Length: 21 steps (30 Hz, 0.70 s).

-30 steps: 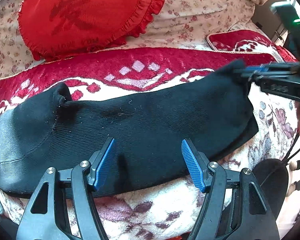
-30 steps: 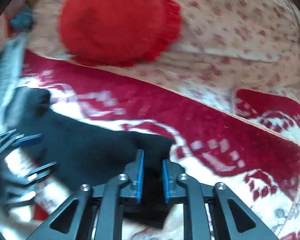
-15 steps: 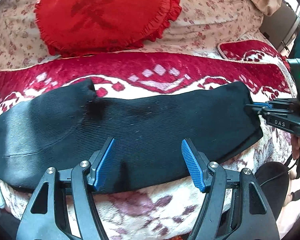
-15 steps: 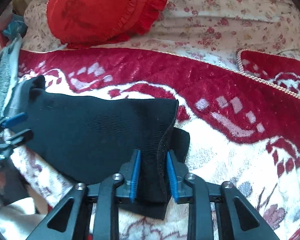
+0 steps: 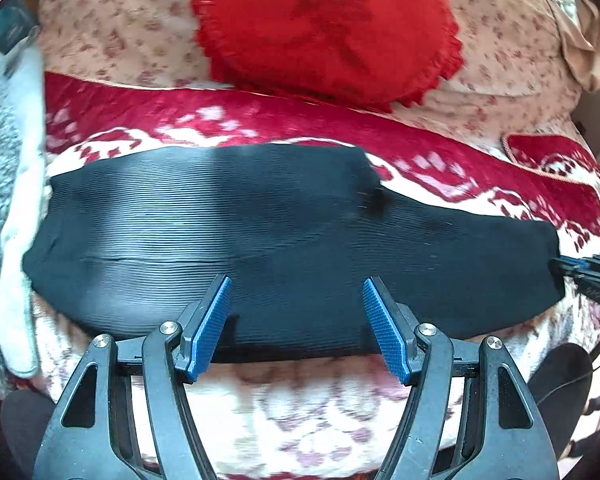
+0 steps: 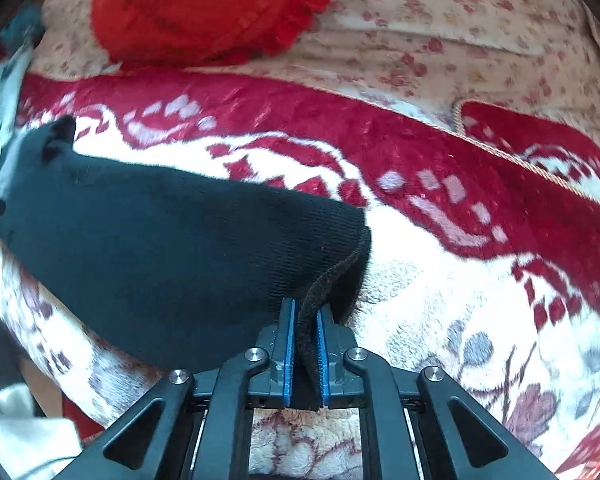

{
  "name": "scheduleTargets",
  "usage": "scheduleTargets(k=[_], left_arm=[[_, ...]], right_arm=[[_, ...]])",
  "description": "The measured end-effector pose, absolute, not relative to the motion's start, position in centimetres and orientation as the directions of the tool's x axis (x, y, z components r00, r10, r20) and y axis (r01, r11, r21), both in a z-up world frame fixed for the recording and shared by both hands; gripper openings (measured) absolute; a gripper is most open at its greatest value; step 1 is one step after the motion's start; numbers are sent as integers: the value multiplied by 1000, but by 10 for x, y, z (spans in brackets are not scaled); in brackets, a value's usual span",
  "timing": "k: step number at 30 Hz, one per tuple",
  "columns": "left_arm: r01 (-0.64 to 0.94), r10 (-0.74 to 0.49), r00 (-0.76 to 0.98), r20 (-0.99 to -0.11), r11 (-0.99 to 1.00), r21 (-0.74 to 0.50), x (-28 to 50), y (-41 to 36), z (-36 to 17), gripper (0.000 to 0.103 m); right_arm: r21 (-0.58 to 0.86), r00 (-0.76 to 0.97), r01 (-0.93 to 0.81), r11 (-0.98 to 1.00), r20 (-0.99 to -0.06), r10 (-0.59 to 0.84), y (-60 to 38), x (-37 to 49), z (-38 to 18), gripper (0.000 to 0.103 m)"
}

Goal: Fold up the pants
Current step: 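Grasp the black pants leg end with the right gripper and pull it straight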

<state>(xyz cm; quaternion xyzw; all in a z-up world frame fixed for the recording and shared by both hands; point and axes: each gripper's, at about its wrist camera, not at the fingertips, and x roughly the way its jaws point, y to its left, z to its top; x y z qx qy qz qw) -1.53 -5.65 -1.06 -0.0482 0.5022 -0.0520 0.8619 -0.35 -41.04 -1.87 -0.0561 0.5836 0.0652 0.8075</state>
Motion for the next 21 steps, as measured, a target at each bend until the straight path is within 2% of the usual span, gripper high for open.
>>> scheduleTargets(k=[3, 5, 8, 12, 16, 21], left_arm=[[4, -118, 503, -856, 991, -135, -16, -39, -11, 68], [-32, -84, 512, -855, 993, -116, -16, -24, -12, 68], [-84, -51, 514, -856, 990, -109, -15, -1, -15, 68], [-149, -14, 518, -855, 983, -106, -13, 24, -17, 68], [-182, 20, 527, -850, 979, -90, -9, 39, -18, 68], [-200, 33, 529, -848, 976, -87, -4, 46, -24, 68]], right_arm=[[-77, 374, -112, 991, -927, -30, -412, -6, 5, 13], [-51, 412, -99, 994, -911, -5, -405, -6, 20, 13], [116, 448, -193, 974, -873, 193, -366, -3, 39, 13], [233, 418, -329, 915, -833, 363, -294, 13, 37, 13], [291, 387, -401, 869, -806, 448, -233, 28, 29, 13], [308, 355, -450, 838, -800, 484, -181, 40, 17, 13]])
